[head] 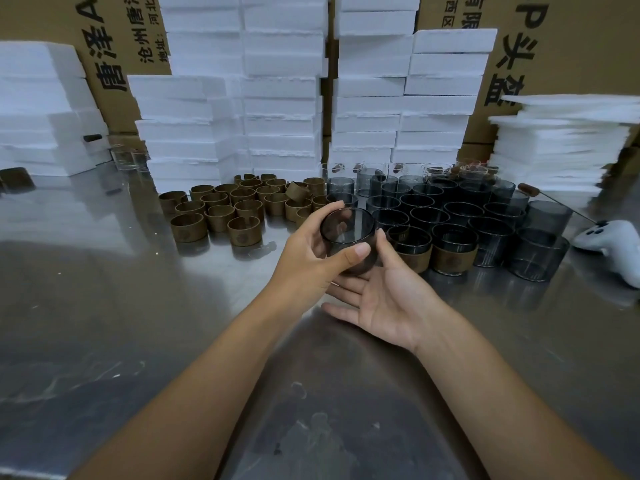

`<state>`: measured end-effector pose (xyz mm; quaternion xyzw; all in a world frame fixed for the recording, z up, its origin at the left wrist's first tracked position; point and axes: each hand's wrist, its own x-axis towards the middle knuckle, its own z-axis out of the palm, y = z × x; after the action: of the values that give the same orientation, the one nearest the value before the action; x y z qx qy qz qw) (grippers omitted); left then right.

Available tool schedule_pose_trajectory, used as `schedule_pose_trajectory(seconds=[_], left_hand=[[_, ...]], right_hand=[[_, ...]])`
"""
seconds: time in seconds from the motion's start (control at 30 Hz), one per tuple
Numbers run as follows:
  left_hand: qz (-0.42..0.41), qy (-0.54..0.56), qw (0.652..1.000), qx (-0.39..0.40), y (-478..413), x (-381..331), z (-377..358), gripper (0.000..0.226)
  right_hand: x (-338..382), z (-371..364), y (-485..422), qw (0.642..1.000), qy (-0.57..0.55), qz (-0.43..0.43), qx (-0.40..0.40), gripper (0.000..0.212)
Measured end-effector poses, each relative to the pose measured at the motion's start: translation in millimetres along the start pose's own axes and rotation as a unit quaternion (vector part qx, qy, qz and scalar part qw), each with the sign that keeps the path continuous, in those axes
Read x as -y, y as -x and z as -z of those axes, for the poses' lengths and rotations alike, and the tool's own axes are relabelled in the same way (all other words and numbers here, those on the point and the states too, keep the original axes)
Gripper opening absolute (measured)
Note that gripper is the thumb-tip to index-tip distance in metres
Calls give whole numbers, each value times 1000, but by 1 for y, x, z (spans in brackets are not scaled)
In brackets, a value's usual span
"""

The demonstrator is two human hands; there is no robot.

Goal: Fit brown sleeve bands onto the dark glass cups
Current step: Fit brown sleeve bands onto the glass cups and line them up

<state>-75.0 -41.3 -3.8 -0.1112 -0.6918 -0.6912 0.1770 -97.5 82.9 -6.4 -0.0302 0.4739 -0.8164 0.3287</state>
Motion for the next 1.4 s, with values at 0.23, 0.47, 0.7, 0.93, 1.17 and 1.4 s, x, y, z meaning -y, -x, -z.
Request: schedule_pose_trajectory(seconds=[0.23, 0.47, 0.7, 0.93, 1.17, 1.4], left_hand=[[-18, -51, 998, 13, -1, 5, 2, 60], [-17, -53, 998, 17, -4, 8, 1, 63], [-11, -39, 999, 17, -2, 7, 0, 62], [1, 4, 1000, 19, -2, 3, -1, 59], [0, 29, 1000, 8, -3, 2, 0, 58], [2, 18, 1000, 0, -4, 4, 2, 55]], right_hand=[[0, 3, -2, 998, 30, 0, -56, 66], [0, 5, -4, 993, -1, 56, -103, 45], [3, 0, 0, 987, -61, 104, -107, 33], [3, -2, 2, 990, -82, 112, -35, 33], [0, -3, 1, 996, -46, 75, 14, 50], [0, -2, 0, 1000, -13, 22, -17, 61]])
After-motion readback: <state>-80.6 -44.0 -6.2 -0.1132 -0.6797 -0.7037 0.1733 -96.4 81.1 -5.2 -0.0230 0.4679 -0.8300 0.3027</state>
